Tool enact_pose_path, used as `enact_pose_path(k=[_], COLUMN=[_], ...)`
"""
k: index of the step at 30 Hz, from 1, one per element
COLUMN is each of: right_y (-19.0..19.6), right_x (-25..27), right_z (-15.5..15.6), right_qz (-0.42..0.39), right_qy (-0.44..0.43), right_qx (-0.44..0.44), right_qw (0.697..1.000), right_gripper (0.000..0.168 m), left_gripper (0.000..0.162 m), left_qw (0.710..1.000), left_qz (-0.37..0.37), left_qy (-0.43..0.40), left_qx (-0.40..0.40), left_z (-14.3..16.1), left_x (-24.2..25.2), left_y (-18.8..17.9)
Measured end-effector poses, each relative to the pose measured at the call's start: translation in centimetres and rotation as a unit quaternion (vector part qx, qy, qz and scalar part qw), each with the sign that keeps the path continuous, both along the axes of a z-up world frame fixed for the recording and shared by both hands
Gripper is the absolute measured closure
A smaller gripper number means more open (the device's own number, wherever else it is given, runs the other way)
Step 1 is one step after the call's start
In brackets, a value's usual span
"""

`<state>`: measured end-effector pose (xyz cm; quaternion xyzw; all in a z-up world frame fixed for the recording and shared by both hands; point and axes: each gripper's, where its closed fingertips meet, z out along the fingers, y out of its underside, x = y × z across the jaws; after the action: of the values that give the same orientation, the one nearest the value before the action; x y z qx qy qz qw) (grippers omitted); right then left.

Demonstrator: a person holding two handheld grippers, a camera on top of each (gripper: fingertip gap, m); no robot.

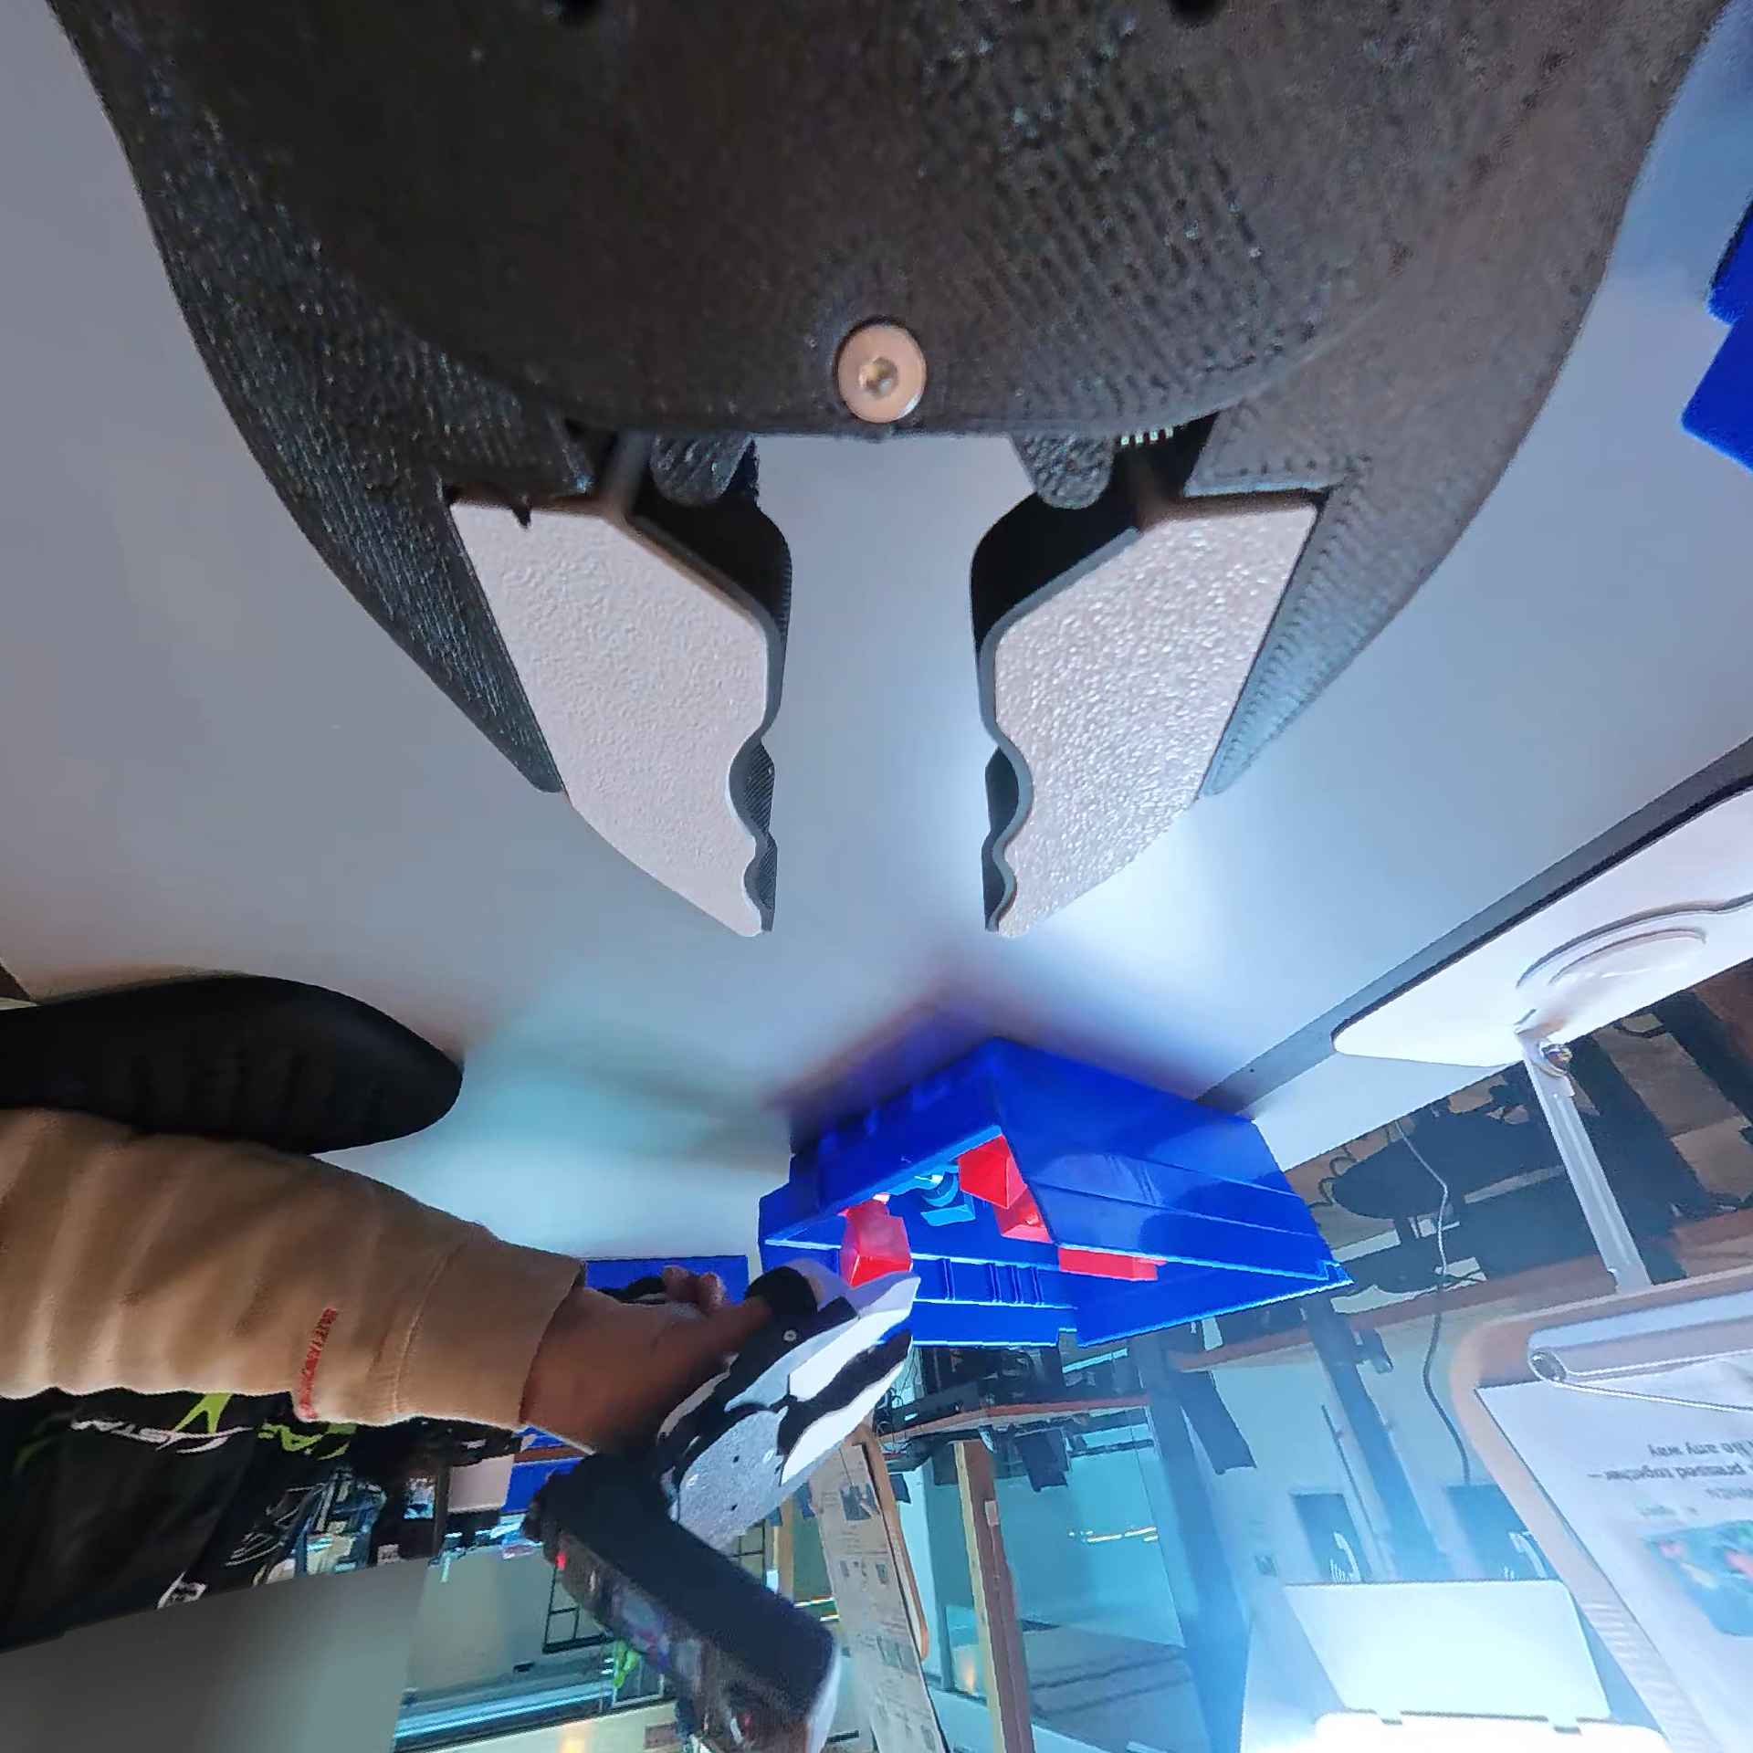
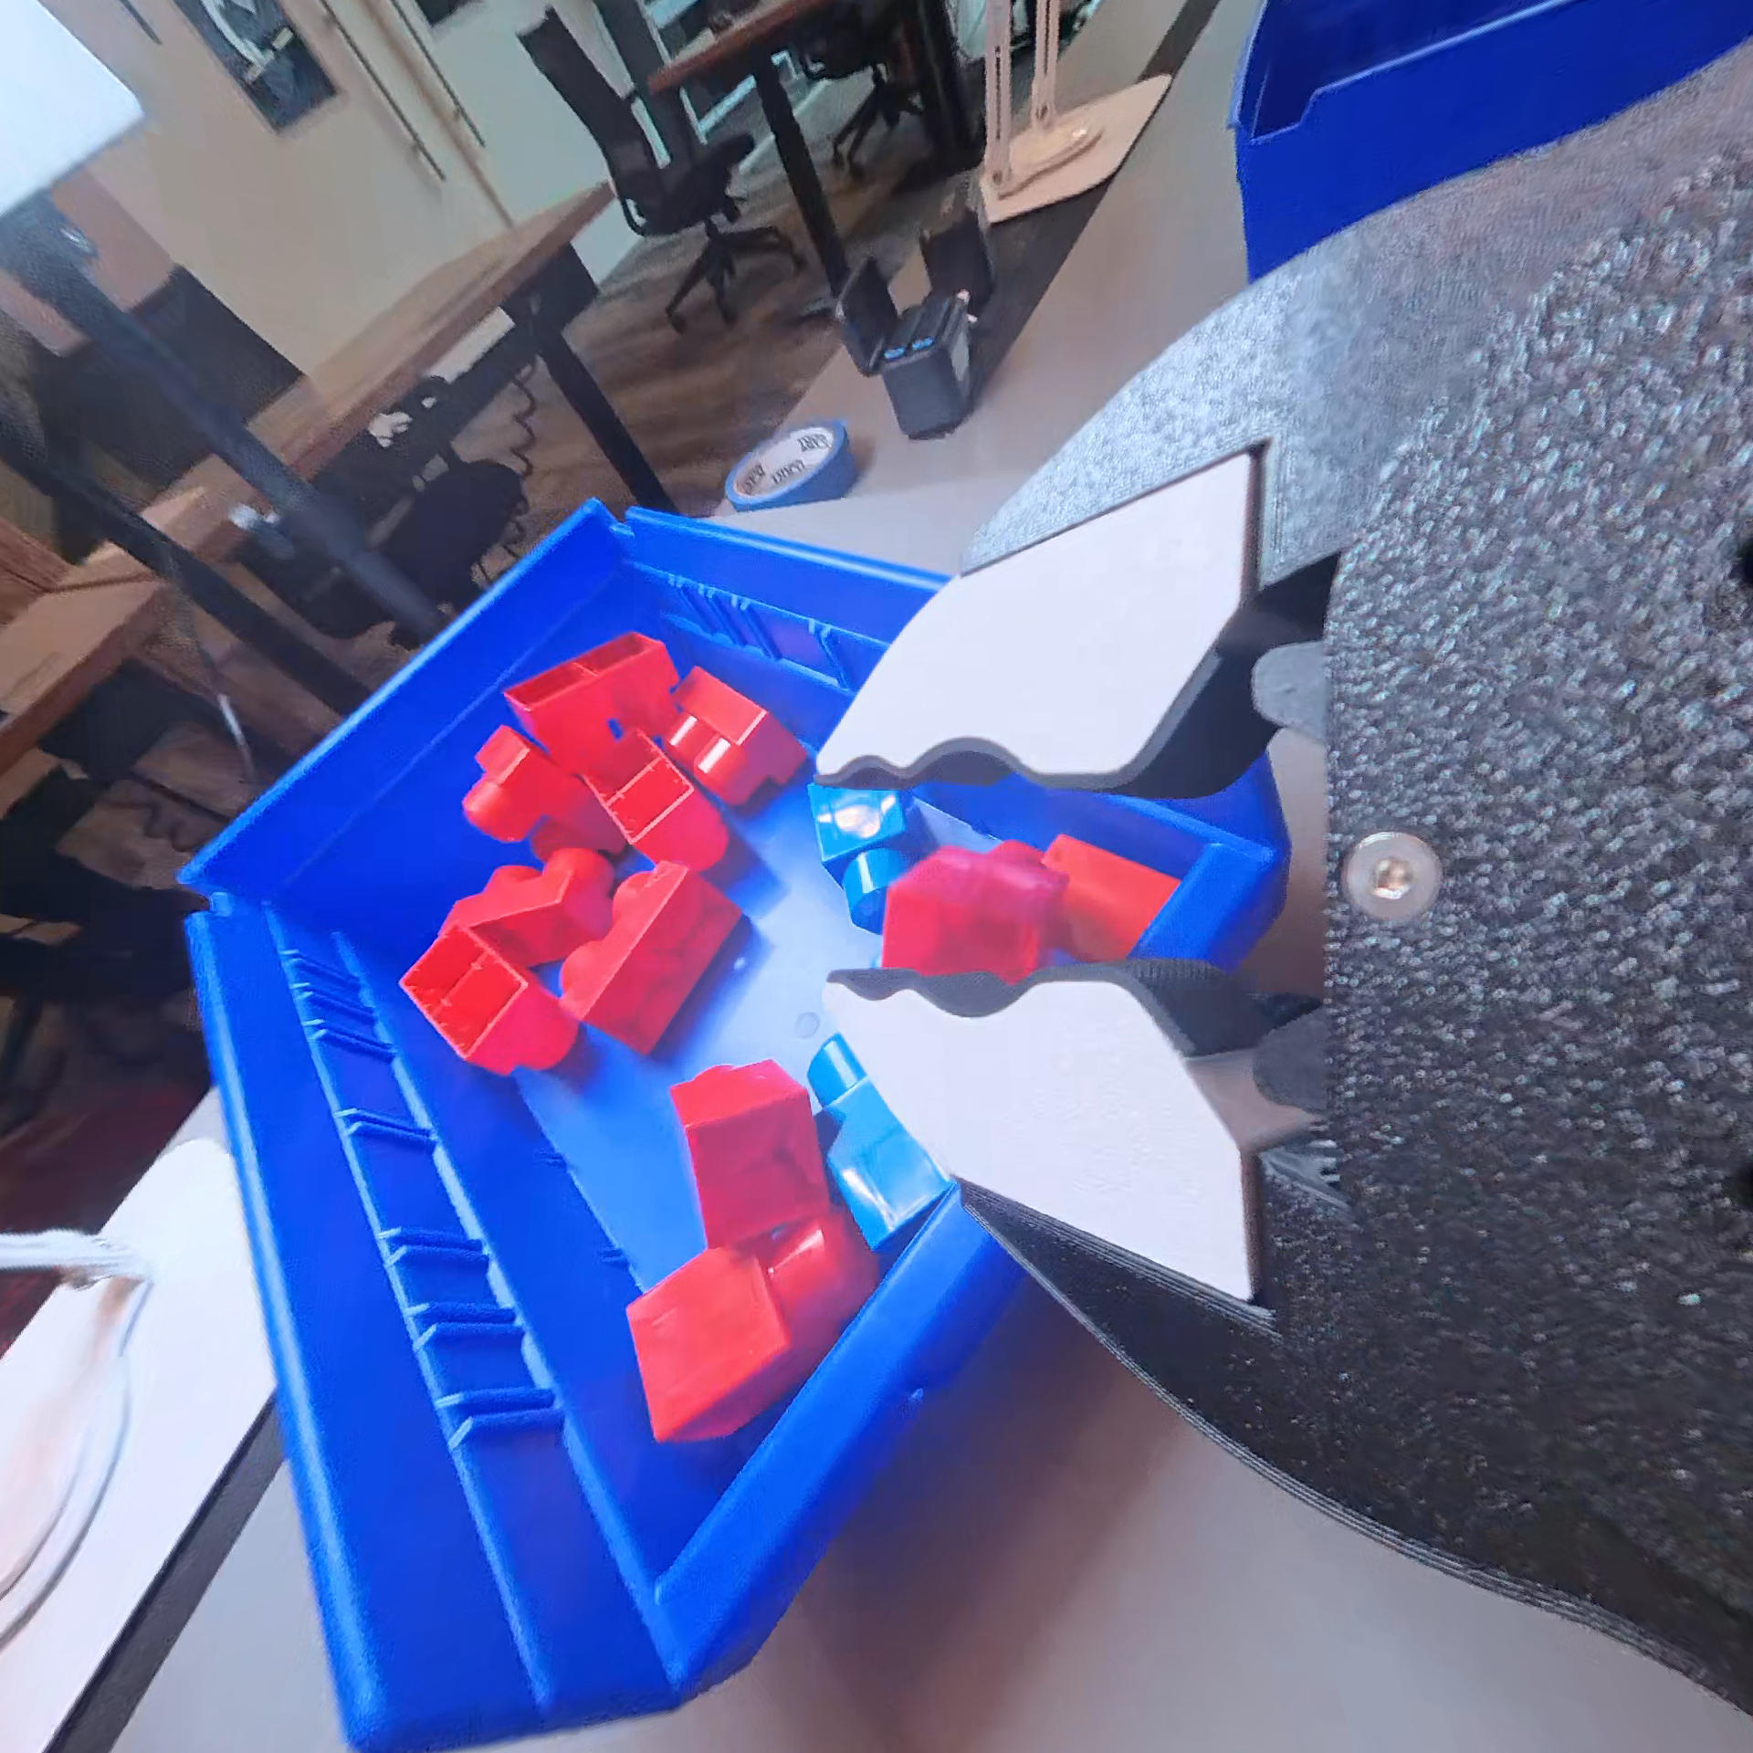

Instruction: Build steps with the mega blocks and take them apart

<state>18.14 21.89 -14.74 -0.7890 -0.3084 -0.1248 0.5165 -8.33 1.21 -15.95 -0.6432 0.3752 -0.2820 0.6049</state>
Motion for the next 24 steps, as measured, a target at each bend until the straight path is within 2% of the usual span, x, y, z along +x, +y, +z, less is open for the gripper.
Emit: enact_pose_path(k=[5,8,11,13,16,19,24], right_y=[-0.8,-2.0,-4.0,-5.9,-8.4,-9.5,-11.5], right_x=[-1.3,-3.1,-5.9,-8.4,-11.6,-13.4,-15.2], right_z=[2.5,3.5,3.6,3.7,3.4,2.3,1.3], right_qz=[0.029,0.078,0.141,0.196,0.259,0.285,0.319], right_qy=[0.031,0.072,0.127,0.185,0.241,0.232,0.226], right_qx=[0.041,0.052,0.026,-0.003,-0.037,-0.054,-0.079], right_qw=[0.998,0.993,0.981,0.963,0.935,0.928,0.917], right_gripper=[0.128,0.128,0.128,0.128,0.128,0.127,0.126], left_gripper=[0.12,0.12,0.12,0.12,0.115,0.114,0.11], left_qw=[1.0,1.0,0.999,0.998,0.991,0.974,0.917], left_qz=[0.009,0.021,0.044,0.065,0.131,0.213,0.329], left_qy=[0.001,0.0,-0.002,0.002,0.035,0.065,0.126], left_qx=[-0.006,-0.01,-0.008,0.004,-0.004,-0.05,-0.186], left_z=[-0.2,-0.1,0.9,2.7,5.8,8.4,8.1], left_x=[-0.3,-0.7,-1.8,-3.3,-7.7,-13.9,-25.0], left_y=[0.3,0.7,1.4,2.2,4.4,7.1,12.6])
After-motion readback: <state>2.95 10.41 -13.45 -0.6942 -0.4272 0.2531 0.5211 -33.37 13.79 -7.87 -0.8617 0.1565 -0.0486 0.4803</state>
